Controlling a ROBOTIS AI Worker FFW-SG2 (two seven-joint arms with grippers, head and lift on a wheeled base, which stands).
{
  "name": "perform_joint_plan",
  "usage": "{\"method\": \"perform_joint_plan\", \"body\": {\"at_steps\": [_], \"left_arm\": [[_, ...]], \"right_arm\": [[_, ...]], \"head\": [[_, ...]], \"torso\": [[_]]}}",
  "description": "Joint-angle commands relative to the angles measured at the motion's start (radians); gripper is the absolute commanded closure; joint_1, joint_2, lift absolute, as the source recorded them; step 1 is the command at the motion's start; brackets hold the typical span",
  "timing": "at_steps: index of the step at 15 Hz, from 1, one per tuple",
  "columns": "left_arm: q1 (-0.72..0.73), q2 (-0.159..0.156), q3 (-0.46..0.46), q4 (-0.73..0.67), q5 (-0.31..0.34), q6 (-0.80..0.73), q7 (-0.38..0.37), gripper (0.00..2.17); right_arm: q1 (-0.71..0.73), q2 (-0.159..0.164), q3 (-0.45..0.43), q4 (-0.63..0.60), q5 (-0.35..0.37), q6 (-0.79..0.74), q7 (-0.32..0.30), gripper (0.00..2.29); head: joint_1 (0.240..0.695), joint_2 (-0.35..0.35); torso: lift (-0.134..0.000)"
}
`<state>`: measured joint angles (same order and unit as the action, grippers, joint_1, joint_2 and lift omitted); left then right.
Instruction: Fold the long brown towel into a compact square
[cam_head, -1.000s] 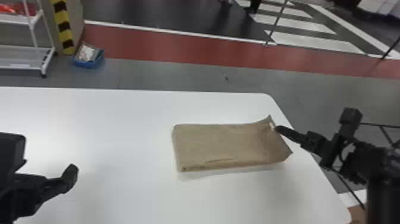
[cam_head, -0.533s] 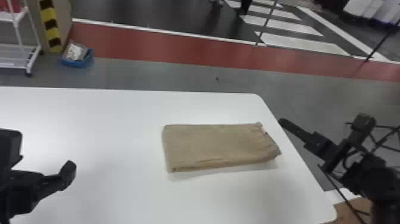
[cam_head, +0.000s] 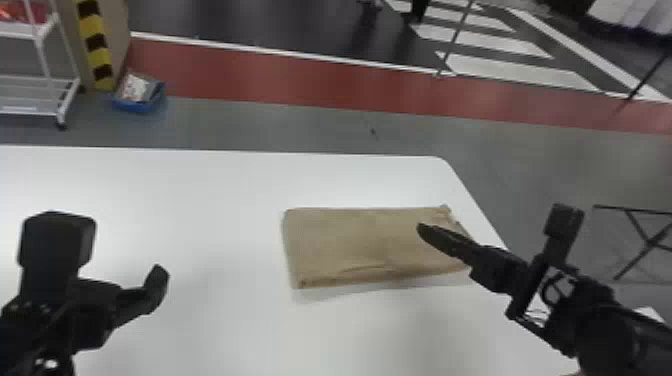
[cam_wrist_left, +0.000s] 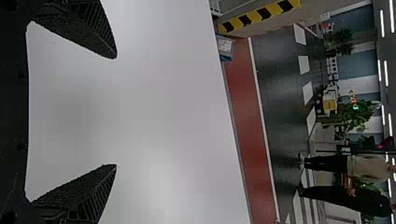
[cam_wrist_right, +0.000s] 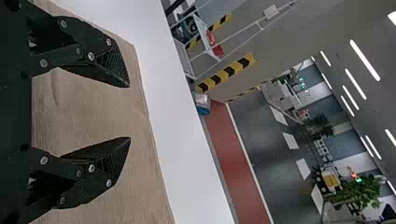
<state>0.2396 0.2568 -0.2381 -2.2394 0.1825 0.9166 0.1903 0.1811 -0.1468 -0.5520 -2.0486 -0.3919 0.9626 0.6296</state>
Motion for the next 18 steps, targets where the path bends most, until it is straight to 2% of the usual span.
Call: {"method": "perform_joint_plan", "body": {"at_steps": [1,3,5,8,9,10,11,13,14,15,16,18], "left_arm": [[0.007,0.004,0.013,-0.005,0.006,0.003,0.000,0.04],[0.023,0.004,0.006,-0.014,0.022,0.003,-0.003,0.05],[0.027,0.001,-0.017,-0.011,0.023,0.000,-0.003,0.05],[0.026,-0.016,-0.072,0.000,0.057,-0.034,0.000,0.05],[0.026,-0.028,-0.104,0.011,0.061,-0.080,0.021,0.05],[0.026,-0.034,-0.147,0.030,0.054,-0.159,0.069,0.04],[0.017,-0.040,-0.202,0.061,0.046,-0.270,0.127,0.04],[-0.017,-0.059,-0.288,0.150,0.045,-0.445,0.189,0.05],[-0.031,-0.068,-0.331,0.198,0.043,-0.525,0.219,0.05],[-0.048,-0.076,-0.380,0.256,0.038,-0.656,0.262,0.05],[-0.062,-0.087,-0.418,0.311,0.038,-0.755,0.290,0.05],[-0.095,-0.113,-0.472,0.408,0.035,-0.816,0.344,0.05]], "right_arm": [[0.040,0.078,0.121,-0.146,0.111,0.022,-0.025,0.61],[0.057,0.089,0.170,-0.174,0.131,0.000,-0.050,0.61],[0.066,0.092,0.175,-0.186,0.133,0.000,-0.054,0.61],[0.074,0.079,0.141,-0.196,0.163,-0.003,-0.038,0.61],[0.067,0.069,0.110,-0.193,0.179,-0.012,-0.004,0.60],[0.061,0.055,0.078,-0.173,0.180,-0.024,0.032,0.60],[0.061,0.029,0.040,-0.133,0.183,-0.086,0.079,0.60],[0.060,-0.014,-0.026,-0.058,0.211,-0.172,0.147,0.60],[0.060,-0.028,-0.054,-0.039,0.228,-0.181,0.185,0.51],[0.061,-0.033,-0.091,-0.022,0.254,-0.221,0.225,0.45],[0.061,-0.033,-0.123,0.001,0.269,-0.255,0.254,0.45],[0.063,-0.040,-0.155,0.024,0.284,-0.291,0.292,0.45]], "head": [[0.695,-0.252],[0.695,-0.187],[0.695,-0.141],[0.695,-0.156],[0.695,-0.168],[0.695,-0.211],[0.695,-0.233],[0.695,-0.285],[0.695,-0.319],[0.695,-0.350],[0.695,-0.350],[0.695,-0.350]], "torso": [[-0.125],[-0.125],[-0.125],[-0.125],[-0.125],[-0.125],[-0.125],[-0.125],[-0.125],[-0.125],[-0.125],[-0.125]]}}
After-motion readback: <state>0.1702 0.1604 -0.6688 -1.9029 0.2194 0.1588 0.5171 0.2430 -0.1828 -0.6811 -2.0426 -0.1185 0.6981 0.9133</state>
